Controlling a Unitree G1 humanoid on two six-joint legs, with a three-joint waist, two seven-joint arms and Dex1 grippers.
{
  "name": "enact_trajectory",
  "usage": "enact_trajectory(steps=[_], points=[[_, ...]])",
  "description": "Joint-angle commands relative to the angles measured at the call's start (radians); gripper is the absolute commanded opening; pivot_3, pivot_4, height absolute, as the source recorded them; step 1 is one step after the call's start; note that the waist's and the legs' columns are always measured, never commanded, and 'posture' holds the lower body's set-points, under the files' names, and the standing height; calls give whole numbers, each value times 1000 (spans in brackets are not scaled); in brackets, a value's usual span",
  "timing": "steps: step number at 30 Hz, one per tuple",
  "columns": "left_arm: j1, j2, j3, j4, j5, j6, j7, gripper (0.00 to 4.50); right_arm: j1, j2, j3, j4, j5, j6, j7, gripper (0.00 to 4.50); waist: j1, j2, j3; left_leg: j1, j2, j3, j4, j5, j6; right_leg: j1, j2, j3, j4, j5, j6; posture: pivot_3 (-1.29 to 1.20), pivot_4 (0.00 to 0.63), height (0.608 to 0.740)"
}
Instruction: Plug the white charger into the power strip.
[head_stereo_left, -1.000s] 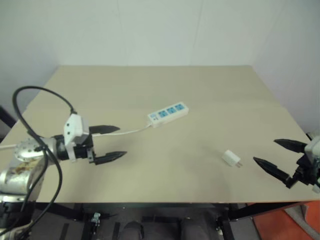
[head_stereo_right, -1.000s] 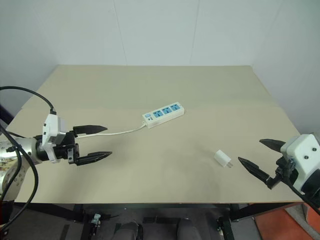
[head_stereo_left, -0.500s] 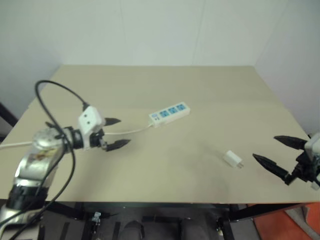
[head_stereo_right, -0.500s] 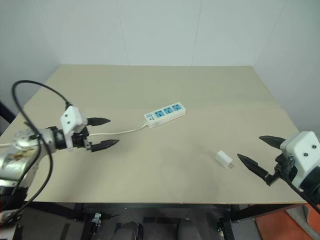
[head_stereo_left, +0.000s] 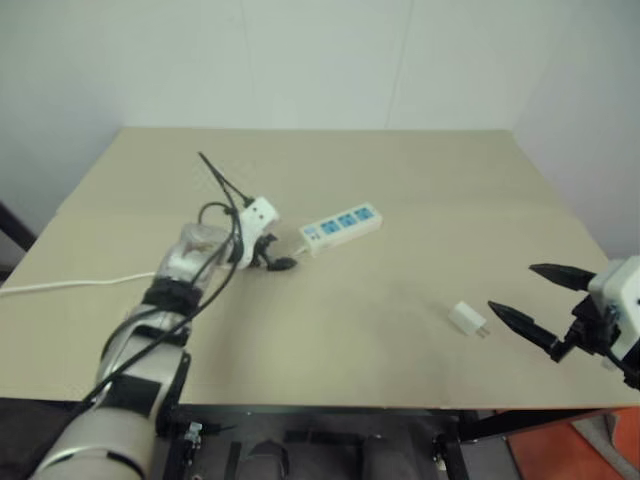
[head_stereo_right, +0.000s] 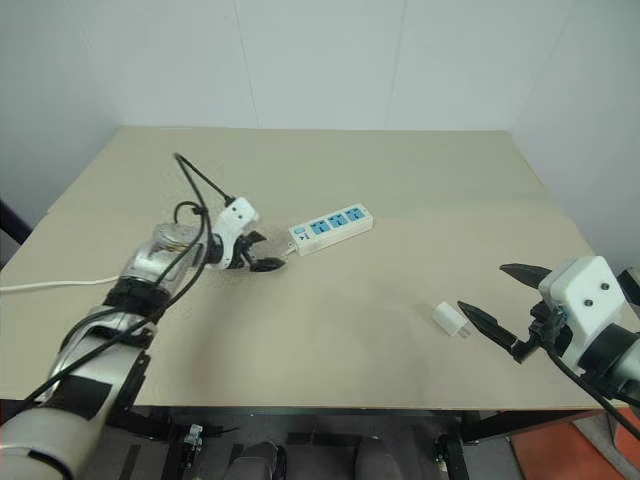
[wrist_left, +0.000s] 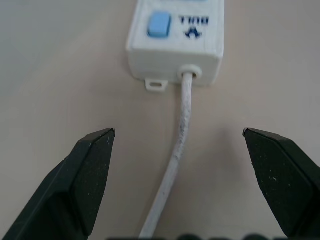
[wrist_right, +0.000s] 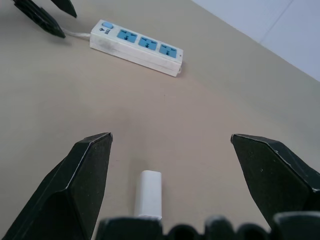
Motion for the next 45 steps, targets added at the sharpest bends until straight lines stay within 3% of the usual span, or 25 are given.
enact_trajectory(steps=[1,7,16,21,25,28,34,38,45], points=[[-53,-34,-6,115,48,-62,10,4292,12,2,-47,-43,22,-4,-19,4500,3,0,0,0,0,0,0,0,0,0,0,0,0,0,0,0,150,740],[-56,-59,-5,211,92,-117,-17,2627,36,1,-67,-62,40,-2,-31,4500,5,0,0,2,0,0,0,0,0,3,0,0,0,-3,6,0,150,740],[-26,-39,28,208,87,-138,-35,18,29,-14,-48,-46,42,-6,-35,4500,-1,0,0,4,0,0,0,0,0,4,0,0,1,-3,6,0,150,740],[58,6,48,85,55,-232,-154,18,23,-17,-38,-42,41,-7,-32,4500,-8,0,-1,3,0,0,0,0,0,3,0,1,1,-2,6,0,150,740],[231,79,105,-139,-71,-408,-376,18,28,-18,-38,-45,41,-5,-28,4500,-16,1,-1,3,1,1,-1,0,0,2,0,1,1,1,-1,0,150,740],[365,154,119,-332,-150,-385,-509,18,34,-21,-37,-43,41,-6,-22,4500,-17,1,-1,2,1,1,-1,0,0,1,0,1,1,2,-2,0,150,740],[519,265,120,-515,-128,-411,-509,18,20,-31,-12,-26,38,-14,-16,4500,-10,1,-1,3,1,1,0,0,0,2,0,1,1,2,-2,0,150,740],[527,278,137,-492,-107,-430,-441,1143,7,-36,3,-18,35,-15,-15,4500,-1,1,-1,3,1,1,0,0,0,2,0,1,1,0,2,0,150,740],[545,298,190,-574,-251,-380,-534,3225,20,-33,-2,-27,38,-14,-15,4500,0,1,-1,2,1,1,0,0,0,1,0,1,1,2,-2,0,150,740]])
